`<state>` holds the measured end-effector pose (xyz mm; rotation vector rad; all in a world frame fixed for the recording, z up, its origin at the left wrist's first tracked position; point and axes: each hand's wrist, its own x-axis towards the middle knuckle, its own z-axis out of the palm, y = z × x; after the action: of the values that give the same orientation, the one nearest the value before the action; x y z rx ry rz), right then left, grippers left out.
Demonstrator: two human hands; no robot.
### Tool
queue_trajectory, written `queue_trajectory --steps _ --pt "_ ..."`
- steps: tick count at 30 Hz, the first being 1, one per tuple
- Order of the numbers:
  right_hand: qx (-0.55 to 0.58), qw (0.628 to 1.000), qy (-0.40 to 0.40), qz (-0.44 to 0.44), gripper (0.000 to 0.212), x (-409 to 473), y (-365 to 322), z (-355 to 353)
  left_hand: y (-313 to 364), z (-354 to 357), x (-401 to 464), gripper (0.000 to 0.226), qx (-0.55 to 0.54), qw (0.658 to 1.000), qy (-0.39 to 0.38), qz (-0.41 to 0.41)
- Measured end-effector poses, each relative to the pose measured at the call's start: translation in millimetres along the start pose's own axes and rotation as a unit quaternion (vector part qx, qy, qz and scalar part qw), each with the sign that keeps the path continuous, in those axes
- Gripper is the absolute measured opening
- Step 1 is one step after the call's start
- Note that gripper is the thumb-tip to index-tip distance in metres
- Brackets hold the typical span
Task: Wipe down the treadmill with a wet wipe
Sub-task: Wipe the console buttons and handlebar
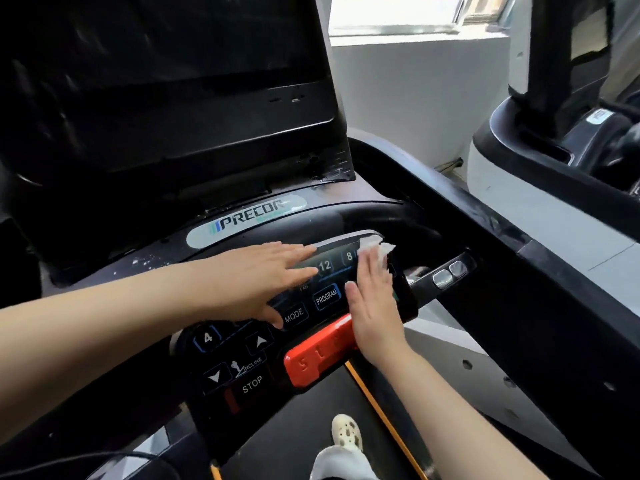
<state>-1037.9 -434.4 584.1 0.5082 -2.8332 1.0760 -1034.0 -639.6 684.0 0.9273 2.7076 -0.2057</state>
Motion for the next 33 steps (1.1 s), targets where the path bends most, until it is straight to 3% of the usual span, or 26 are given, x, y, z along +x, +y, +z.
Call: queue_trajectory --steps 3,8,11,14,18,21,30,33 --pt "-0.095 0.989 -0.053 -0.101 0.076 3.9 3.7 -3.4 -5.3 -4.8 -8.1 0.086 -0.038 0.999 -0.004 -0.025" --pt "-0.073 0.995 -0.006 -0.073 0.076 55.1 -0.5 -31.1 -14.4 -4.9 -26.1 0.083 -0.116 0.988 -0.031 -0.093" --pt "-0.070 0.981 -0.102 -0.148 0.057 71.8 -34.0 -36.4 -13.6 -5.8 -34.2 0.081 -0.192 0.970 -0.022 -0.145" --pt "-0.108 0.946 -0.219 -0.213 0.054 83.5 -62.0 -39.4 -14.0 -9.4 -39.1 0.075 -0.236 0.954 -0.023 -0.184" --pt "-0.109 0.915 -0.298 -0.248 0.033 103.1 -53.9 -55.1 -14.8 -7.3 -51.9 0.070 -0.252 0.937 -0.048 -0.235" --pt "-0.123 0.901 -0.322 -0.265 0.033 113.6 -52.0 -61.8 -9.5 -6.5 -58.2 0.070 -0.273 0.921 -0.059 -0.271" --pt "-0.122 0.775 -0.397 -0.476 0.043 105.0 -95.9 -24.3 -6.2 -12.0 -66.0 0.053 -0.289 0.884 -0.127 -0.344" --pt "-0.114 0.754 -0.422 -0.491 0.046 120.0 -84.0 -33.6 1.6 -4.3 -80.9 0.067 -0.316 0.856 -0.118 -0.391"
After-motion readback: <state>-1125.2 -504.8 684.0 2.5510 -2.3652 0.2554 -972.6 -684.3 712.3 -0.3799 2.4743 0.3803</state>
